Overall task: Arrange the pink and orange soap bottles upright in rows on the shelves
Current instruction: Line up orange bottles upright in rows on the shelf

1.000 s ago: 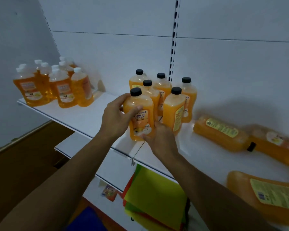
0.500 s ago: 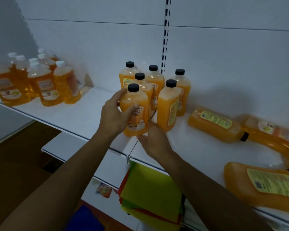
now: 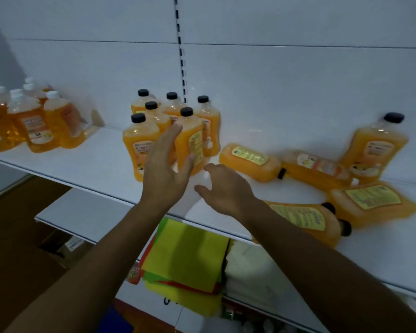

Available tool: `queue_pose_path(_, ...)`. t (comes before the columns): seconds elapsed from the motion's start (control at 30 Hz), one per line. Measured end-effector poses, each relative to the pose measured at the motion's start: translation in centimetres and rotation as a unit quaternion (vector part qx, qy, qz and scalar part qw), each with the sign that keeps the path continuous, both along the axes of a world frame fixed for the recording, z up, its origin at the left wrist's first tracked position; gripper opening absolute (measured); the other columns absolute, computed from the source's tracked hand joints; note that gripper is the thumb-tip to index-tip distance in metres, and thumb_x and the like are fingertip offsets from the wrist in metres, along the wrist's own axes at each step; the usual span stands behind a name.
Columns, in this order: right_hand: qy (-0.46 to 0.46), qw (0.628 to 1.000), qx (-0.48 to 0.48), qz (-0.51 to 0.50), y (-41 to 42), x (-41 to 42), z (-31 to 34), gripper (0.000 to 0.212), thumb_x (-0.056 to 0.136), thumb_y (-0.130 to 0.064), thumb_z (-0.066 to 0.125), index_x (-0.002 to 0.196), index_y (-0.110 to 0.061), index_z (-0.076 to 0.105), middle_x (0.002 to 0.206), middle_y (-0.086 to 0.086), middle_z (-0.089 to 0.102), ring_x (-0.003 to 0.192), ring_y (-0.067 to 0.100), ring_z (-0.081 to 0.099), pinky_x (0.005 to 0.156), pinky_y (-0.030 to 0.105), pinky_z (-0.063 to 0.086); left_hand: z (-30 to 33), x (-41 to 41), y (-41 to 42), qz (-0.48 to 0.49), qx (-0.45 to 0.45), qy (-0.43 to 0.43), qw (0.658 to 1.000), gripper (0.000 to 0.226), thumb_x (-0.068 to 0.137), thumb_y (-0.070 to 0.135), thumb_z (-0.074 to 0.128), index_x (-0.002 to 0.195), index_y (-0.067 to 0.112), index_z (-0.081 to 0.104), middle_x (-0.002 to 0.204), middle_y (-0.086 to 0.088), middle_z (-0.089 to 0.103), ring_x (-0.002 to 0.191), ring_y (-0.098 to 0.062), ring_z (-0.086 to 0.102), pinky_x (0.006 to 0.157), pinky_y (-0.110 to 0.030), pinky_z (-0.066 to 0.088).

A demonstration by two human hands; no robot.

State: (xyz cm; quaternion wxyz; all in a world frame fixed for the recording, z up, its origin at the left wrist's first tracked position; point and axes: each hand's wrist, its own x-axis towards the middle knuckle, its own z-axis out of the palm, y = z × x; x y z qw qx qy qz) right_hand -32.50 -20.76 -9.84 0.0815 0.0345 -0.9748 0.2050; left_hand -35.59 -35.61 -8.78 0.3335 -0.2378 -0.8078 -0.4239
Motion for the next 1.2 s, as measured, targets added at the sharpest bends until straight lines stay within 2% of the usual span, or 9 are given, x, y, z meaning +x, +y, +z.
queue_pose_path(0.07,-0.009,1.000,0.019,-0.022,3.4,1.6,0.6,0.056,0.092,-0.050,0.054,0.137,-0.017,0.044,0.135,0.007,0.051,0.125,0.027,0.047,0.097,0.041,0.045,-0.3,1.1,2.8,-0.056,-0.013,-0.038,0.998,0.055,0.090,0.031,0.064,0.139,0.015,0.047,0.134,0.003,0.054,0.120,-0.007,0.049,0.095,-0.016,0.039)
queue_pose_path(0.17,-0.011,0.997,0.022,-0.072,8.9,4.2,1.2,0.058,0.093,-0.052,0.051,0.141,-0.021,0.042,0.142,0.004,0.047,0.129,0.024,0.045,0.099,0.040,0.043,-1.1,2.7,7.1,-0.151,-0.063,-0.130,0.978,0.063,0.088,0.044,0.063,0.142,0.019,0.043,0.137,0.006,0.053,0.117,-0.004,0.051,0.087,-0.005,0.036)
queue_pose_path(0.33,-0.028,0.993,0.005,-0.114,16.4,8.5,0.9,0.048,0.096,-0.046,0.048,0.137,-0.021,0.046,0.140,0.002,0.050,0.127,0.021,0.046,0.102,0.037,0.040,-2.1,5.1,12.6,-0.208,-0.194,-0.192,0.939,0.082,0.076,0.068,0.052,0.146,0.028,0.035,0.139,0.009,0.051,0.125,-0.012,0.048,0.101,-0.036,0.042)
queue_pose_path(0.5,-0.030,0.991,-0.004,-0.131,19.3,11.2,0.0,0.042,0.098,-0.040,0.048,0.133,-0.017,0.051,0.134,0.003,0.055,0.119,0.019,0.052,0.094,0.031,0.039,-1.9,6.5,15.2,-0.191,-0.446,-0.156,0.860,0.103,0.062,0.085,0.044,0.148,0.031,0.028,0.147,0.008,0.044,0.130,-0.018,0.043,0.106,-0.041,0.035)
queue_pose_path(0.6,-0.025,0.993,-0.008,-0.115,19.3,11.7,-0.6,0.042,0.097,-0.041,0.048,0.131,-0.017,0.053,0.132,0.003,0.057,0.118,0.018,0.052,0.096,0.032,0.041,-2.4,6.5,15.6,-0.182,-0.496,-0.135,0.838,0.105,0.063,0.085,0.055,0.149,0.032,0.024,0.144,0.008,0.046,0.125,-0.017,0.047,0.102,-0.040,0.038)
queue_pose_path(0.87,0.006,0.996,-0.039,-0.083,18.0,11.4,-0.9,0.052,0.096,-0.048,0.048,0.138,-0.017,0.047,0.142,0.004,0.048,0.126,0.021,0.046,0.104,0.037,0.038,-2.9,7.0,14.3,-0.130,-0.424,-0.142,0.885,0.095,0.066,0.069,0.070,0.145,0.030,0.035,0.135,0.006,0.054,0.117,-0.017,0.053,0.092,-0.035,0.044)
queue_pose_path(0.97,0.041,0.991,-0.099,-0.086,16.3,10.7,-1.0,0.055,0.094,-0.045,0.053,0.139,-0.015,0.045,0.140,0.007,0.047,0.126,0.023,0.046,0.101,0.038,0.040,-2.9,7.2,12.7,-0.095,-0.379,-0.153,0.908,0.096,0.065,0.069,0.071,0.144,0.027,0.038,0.134,0.004,0.056,0.117,-0.019,0.054,0.093,-0.039,0.046)
queue_pose_path(1.1,0.081,0.974,-0.193,-0.083,12.7,9.3,-0.4,0.052,0.090,-0.043,0.060,0.132,-0.013,0.048,0.125,0.005,0.054,0.111,0.020,0.053,0.088,0.032,0.044,-2.5,7.4,9.7,-0.097,-0.222,-0.226,0.943,0.105,0.052,0.074,0.067,0.142,0.029,0.039,0.126,0.006,0.057,0.111,-0.017,0.056,0.090,-0.040,0.049)
queue_pose_path(1.2,0.039,0.940,-0.332,-0.066,9.4,7.8,0.9,0.056,0.086,-0.044,0.066,0.131,-0.018,0.045,0.115,-0.005,0.057,0.108,0.015,0.057,0.089,0.036,0.052,-2.5,6.5,6.7,-0.096,-0.114,-0.237,0.960,0.094,0.055,0.063,0.074,0.137,0.033,0.040,0.114,0.008,0.055,0.103,-0.015,0.057,0.085,-0.040,0.052)
